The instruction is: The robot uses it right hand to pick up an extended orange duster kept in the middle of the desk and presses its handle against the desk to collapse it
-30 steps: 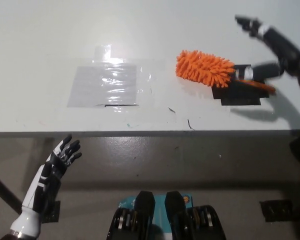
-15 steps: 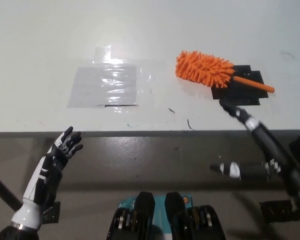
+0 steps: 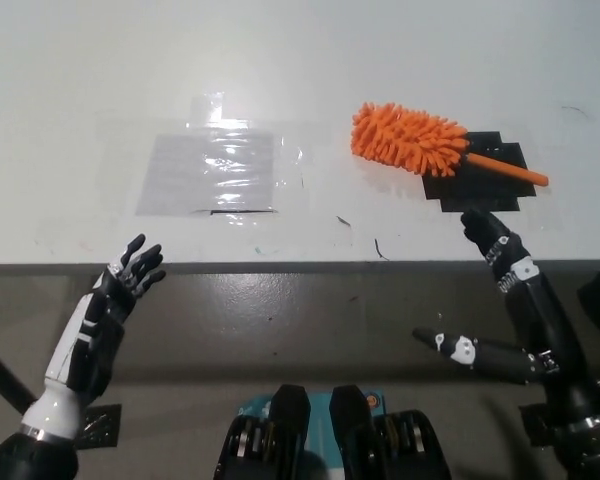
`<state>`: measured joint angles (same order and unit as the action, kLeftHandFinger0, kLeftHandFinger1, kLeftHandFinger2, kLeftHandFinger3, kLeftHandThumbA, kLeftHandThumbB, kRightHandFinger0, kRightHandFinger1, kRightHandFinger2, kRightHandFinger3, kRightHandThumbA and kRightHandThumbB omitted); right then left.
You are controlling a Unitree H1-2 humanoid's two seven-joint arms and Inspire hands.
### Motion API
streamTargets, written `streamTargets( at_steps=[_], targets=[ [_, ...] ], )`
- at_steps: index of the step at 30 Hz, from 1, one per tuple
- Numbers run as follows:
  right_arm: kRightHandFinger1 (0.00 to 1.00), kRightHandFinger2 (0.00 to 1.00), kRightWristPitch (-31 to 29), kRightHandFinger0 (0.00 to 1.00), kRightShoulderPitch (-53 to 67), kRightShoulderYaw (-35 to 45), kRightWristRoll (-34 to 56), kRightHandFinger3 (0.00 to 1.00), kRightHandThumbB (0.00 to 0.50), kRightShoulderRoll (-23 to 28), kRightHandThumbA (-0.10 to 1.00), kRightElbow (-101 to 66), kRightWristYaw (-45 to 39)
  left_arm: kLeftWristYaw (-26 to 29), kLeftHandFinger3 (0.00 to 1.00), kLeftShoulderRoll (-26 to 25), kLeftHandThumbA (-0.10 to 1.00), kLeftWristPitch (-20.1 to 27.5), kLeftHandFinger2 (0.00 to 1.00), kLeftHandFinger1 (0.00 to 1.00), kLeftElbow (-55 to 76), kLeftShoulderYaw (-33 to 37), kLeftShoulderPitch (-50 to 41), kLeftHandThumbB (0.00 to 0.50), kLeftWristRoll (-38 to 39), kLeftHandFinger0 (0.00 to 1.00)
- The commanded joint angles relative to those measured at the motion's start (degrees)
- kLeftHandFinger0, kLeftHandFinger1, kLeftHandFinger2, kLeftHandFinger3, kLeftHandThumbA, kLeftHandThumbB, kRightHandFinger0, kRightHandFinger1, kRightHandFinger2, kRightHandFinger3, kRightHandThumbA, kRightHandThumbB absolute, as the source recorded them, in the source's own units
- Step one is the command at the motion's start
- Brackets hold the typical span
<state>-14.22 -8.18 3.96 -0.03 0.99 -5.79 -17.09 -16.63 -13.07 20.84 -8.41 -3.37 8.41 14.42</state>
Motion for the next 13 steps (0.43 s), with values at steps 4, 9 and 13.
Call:
streamTargets(
  at_steps=[4,9,13],
  targets=[
    [1.0,1.0,-6.8,1.0,-3.4,2.6,6.0,1.0,0.122,-1.5,1.0,7.8,4.1,-1.4,1.0,-1.5,0.97,0.4,1.0,1.0,0.9,0.0,2.1,0.259,0.7,1.0],
    [1.0,1.0,-4.8,1.0,-4.3,2.4,7.5,1.0,0.141,-0.7,1.0,10.8,3.2,-1.5,1.0,-2.1,0.97,0.4,1.0,1.0,1.4,-0.1,1.9,0.229,0.4,1.0],
    [1.0,1.0,-4.6,1.0,-3.8,1.8,7.8,1.0,0.143,-0.3,1.0,11.7,2.7,-1.4,1.0,-2.2,0.97,0.8,1.0,1.0,1.2,-0.2,1.2,0.239,0.1,1.0]
  ],
)
